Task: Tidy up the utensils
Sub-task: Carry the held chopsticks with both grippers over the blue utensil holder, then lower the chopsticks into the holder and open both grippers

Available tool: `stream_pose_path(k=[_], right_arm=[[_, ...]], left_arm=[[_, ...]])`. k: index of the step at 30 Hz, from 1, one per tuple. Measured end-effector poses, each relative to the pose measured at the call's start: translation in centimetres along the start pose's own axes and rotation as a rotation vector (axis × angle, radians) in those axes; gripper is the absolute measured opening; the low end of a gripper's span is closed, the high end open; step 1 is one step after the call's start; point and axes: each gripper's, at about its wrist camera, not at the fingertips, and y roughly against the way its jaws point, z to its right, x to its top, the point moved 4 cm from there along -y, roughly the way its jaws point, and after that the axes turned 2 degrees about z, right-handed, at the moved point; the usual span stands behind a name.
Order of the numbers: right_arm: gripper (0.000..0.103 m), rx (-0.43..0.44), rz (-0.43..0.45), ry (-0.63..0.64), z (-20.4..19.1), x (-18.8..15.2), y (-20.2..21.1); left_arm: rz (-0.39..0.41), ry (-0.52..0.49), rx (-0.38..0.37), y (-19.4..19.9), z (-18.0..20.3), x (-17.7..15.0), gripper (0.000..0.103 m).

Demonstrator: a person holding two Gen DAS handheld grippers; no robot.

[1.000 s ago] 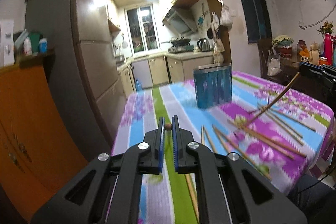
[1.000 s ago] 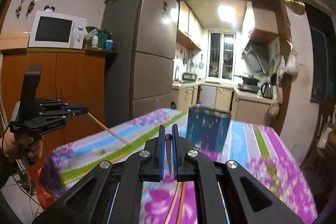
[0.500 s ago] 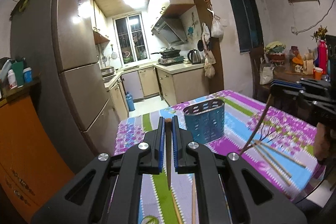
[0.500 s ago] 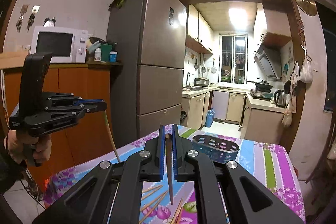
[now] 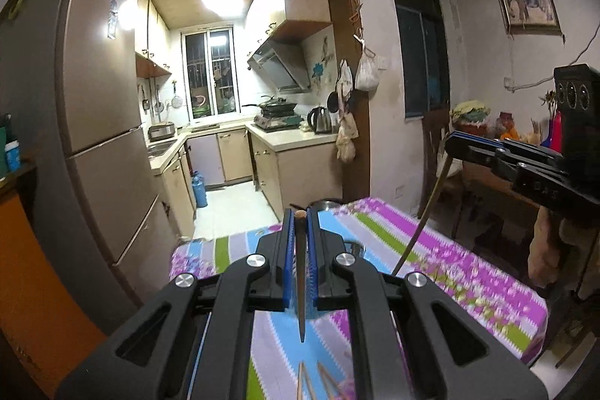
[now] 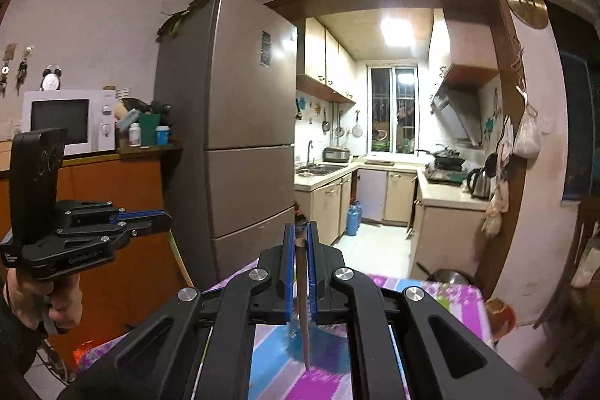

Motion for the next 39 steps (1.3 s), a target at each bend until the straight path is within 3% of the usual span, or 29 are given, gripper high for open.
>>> stream_pose_path(k=[5,10,16,24,36,39], right_arm=[[0.007,-0.024,0.014,0.028,1.7,3.0,-2.4],[0.007,-0.050,-0.001,0.028,4.2,3.9,-6.3],[0.007,-0.044,-0.050,-0.059,7.5,1.9,-11.1],[0.007,-0.024,-0.119,-0.092,9.0,-2.3,-15.3],[0.008,-0.015,-0.181,-0.125,10.9,-5.8,-17.7],[0.009,-0.017,-0.185,-0.132,10.9,-5.8,-17.7]], left_arm=[[0.030,0.010,-0.004,-2.6,-0.1,3.3,0.005],[0.035,0.035,0.005,-6.1,-0.7,5.1,0.005],[0.012,0.047,0.000,-10.3,-1.0,5.0,0.005],[-0.076,0.061,-0.010,-16.4,-1.0,2.0,0.005],[-0.136,0.067,-0.020,-19.3,-1.0,0.4,0.006],[-0.141,0.070,-0.019,-19.3,-0.8,0.4,0.011]])
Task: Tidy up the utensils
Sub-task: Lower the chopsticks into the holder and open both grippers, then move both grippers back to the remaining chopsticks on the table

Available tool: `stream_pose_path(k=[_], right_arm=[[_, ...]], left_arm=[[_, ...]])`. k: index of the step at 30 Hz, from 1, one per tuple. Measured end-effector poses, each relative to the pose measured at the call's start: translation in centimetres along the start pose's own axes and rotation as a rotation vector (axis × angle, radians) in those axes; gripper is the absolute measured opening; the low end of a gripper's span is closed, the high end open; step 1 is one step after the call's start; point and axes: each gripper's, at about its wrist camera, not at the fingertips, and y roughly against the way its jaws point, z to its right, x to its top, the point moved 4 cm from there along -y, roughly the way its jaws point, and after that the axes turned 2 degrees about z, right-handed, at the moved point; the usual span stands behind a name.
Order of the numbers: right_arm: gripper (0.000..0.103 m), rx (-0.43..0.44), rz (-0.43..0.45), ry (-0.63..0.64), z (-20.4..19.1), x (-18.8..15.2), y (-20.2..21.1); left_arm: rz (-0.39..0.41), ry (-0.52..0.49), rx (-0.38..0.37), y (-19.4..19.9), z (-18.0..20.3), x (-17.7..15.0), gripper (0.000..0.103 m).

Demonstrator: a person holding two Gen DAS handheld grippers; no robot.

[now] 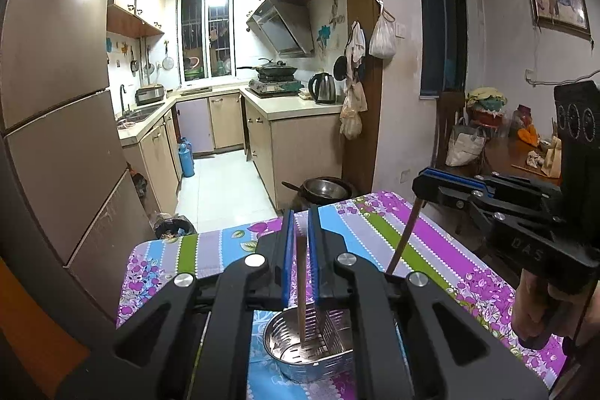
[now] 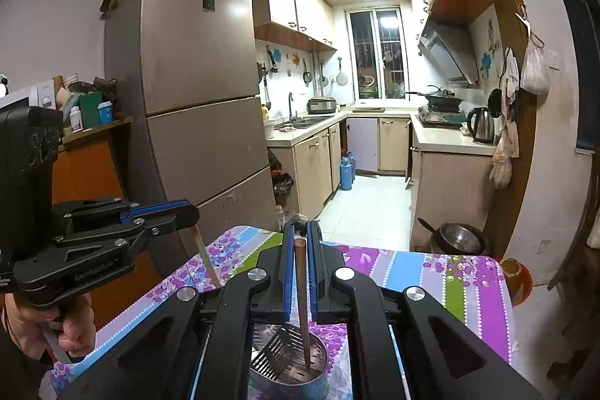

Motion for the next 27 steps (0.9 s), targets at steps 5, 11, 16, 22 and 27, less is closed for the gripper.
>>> stream_pose_path(k=[5,11,16,22,27], right_arm=[[0.035,-0.008,0.043,-0.012,0.3,0.7,2.2],[0.039,0.013,0.143,0.003,-1.9,0.6,10.3],[0.040,0.059,0.204,0.020,-5.8,-5.4,19.1],[0.040,0.093,0.119,-0.013,-11.1,-16.7,23.1],[0.040,0.103,-0.015,-0.054,-16.0,-26.2,22.5]], left_arm=[[0.034,0.013,0.017,2.1,-0.6,0.3,0.039],[0.112,-0.036,0.042,10.3,-0.7,-1.4,0.048],[0.148,-0.078,0.086,19.2,-1.8,-8.1,0.057],[0.014,-0.041,0.140,23.7,-4.2,-20.0,0.057],[-0.092,0.077,0.130,24.5,-5.7,-29.2,0.057]])
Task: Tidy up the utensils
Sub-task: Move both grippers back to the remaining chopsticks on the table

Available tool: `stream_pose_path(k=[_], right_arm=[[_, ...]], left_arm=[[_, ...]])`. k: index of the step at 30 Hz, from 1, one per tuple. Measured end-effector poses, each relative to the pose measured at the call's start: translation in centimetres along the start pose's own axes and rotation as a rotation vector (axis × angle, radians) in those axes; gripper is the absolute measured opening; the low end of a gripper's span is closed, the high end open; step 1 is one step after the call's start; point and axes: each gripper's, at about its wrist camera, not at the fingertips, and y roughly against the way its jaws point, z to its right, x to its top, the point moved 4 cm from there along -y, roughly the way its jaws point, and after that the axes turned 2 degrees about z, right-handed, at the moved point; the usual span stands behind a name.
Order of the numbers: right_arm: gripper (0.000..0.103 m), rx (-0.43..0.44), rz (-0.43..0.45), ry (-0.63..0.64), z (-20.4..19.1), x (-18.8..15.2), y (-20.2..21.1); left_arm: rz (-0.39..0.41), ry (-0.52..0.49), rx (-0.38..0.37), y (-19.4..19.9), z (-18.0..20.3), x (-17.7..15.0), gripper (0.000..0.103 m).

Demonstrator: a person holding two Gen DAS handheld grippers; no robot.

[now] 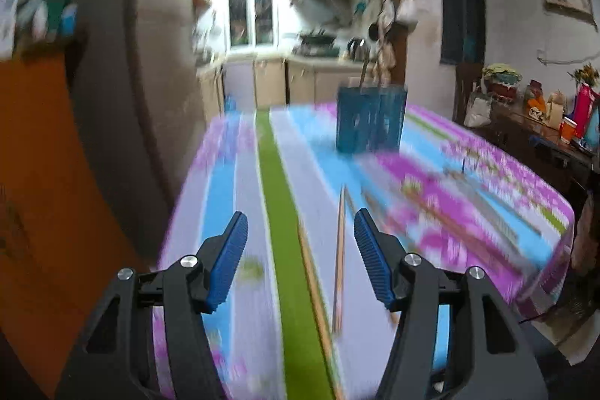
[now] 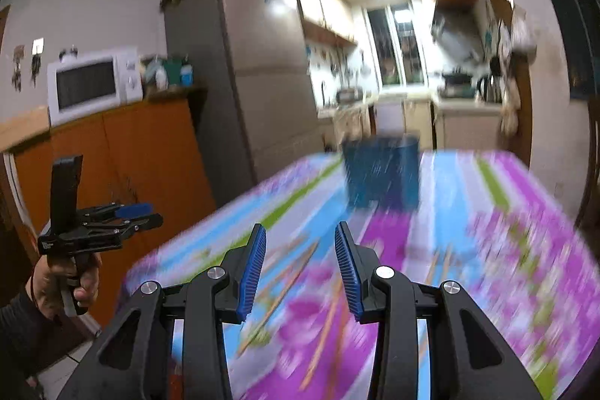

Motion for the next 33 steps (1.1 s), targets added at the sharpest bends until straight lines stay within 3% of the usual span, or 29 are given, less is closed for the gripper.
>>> stream_pose_path(k=[2,7,11,15,24,30,33], right_arm=[[0.040,0.006,-0.059,0.002,-1.8,-3.0,-1.1],[0.039,-0.006,-0.128,0.065,-5.9,-8.0,-2.8],[0.030,-0.046,-0.156,0.105,-7.2,-10.4,-3.8],[0.023,-0.087,-0.165,0.106,-7.3,-11.5,-4.9],[0.020,-0.151,-0.137,0.136,-7.8,-11.5,-5.8],[0.015,-0.165,-0.128,0.136,-7.9,-11.5,-6.0],[0.014,-0.168,-0.123,0.136,-8.0,-11.6,-6.0]], left_arm=[[-0.020,0.029,0.012,0.1,-0.3,-3.0,0.057],[-0.005,0.038,0.027,1.4,-0.1,-7.1,0.057],[0.006,0.004,0.042,2.1,0.6,-9.3,0.057],[0.039,-0.015,0.054,2.6,0.9,-10.4,0.057],[0.069,-0.079,0.060,2.9,3.1,-12.7,0.056],[0.079,-0.052,0.060,2.7,2.6,-12.9,0.029],[0.081,-0.045,0.061,2.7,2.2,-13.1,0.022]])
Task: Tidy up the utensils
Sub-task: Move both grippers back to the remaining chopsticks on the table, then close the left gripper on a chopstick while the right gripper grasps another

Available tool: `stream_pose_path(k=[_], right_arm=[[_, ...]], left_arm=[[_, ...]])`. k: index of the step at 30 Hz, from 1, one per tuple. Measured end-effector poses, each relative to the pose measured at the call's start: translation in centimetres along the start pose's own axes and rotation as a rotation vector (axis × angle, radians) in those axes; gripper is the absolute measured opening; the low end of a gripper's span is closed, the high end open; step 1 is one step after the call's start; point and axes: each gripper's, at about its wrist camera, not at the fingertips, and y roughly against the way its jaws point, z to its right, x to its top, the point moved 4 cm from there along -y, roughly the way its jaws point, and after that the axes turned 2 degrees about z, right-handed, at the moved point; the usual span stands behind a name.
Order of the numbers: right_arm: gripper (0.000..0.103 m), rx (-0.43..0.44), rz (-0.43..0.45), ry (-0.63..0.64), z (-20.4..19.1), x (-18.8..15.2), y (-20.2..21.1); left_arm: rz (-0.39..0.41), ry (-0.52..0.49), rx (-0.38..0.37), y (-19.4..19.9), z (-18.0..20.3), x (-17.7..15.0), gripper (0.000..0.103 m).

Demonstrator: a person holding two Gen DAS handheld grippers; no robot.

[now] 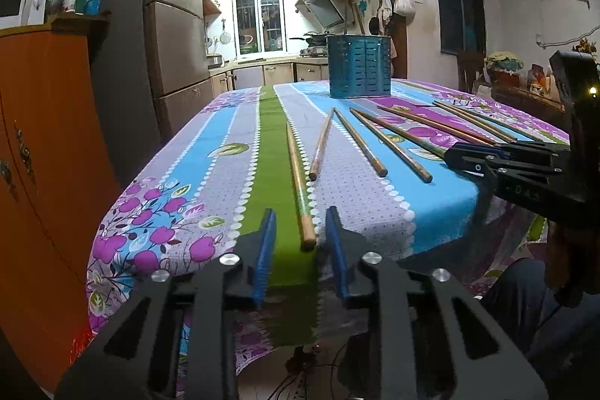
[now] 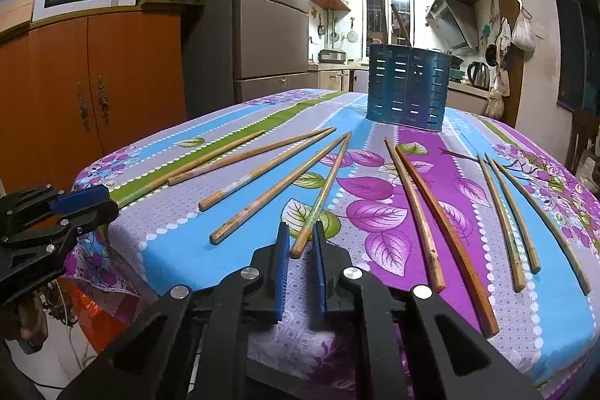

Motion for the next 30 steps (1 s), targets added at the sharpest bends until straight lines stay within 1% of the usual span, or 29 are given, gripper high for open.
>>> stream_pose_path(k=[3,7,13,16,17,19,20,26,30], right_arm=[[0.014,-0.005,0.003,0.001,-0.1,0.0,-0.1],[0.014,-0.017,0.009,0.005,-0.2,-0.1,-0.1],[0.014,-0.036,0.019,0.009,-0.3,-0.3,0.2],[0.013,-0.039,0.023,0.013,-0.4,-0.3,0.1],[0.013,-0.039,0.023,0.011,-0.3,-0.3,0.1],[0.012,-0.038,0.023,0.009,-0.5,-0.2,0.1],[0.011,-0.038,0.024,0.009,-0.5,-0.1,0.1],[0.010,-0.037,0.031,-0.004,-0.3,-0.1,0.2],[0.009,-0.039,0.053,-0.011,0.2,0.6,1.1]], left_arm=[[0.008,-0.008,-0.002,0.1,0.2,-0.1,0.019],[0.016,-0.018,-0.005,0.1,0.7,-0.1,0.018],[0.034,-0.049,0.017,0.1,1.0,-0.2,0.019],[0.039,-0.039,0.016,0.1,1.0,-0.2,0.018],[0.040,-0.037,0.014,0.2,1.0,-0.2,0.018],[0.041,-0.040,0.010,0.2,1.1,-0.2,0.009],[0.041,-0.043,0.009,0.2,1.2,-0.3,0.007],[0.037,-0.030,0.017,0.2,0.6,-0.1,0.006],[0.058,-0.031,0.027,0.9,0.1,0.6,0.006]])
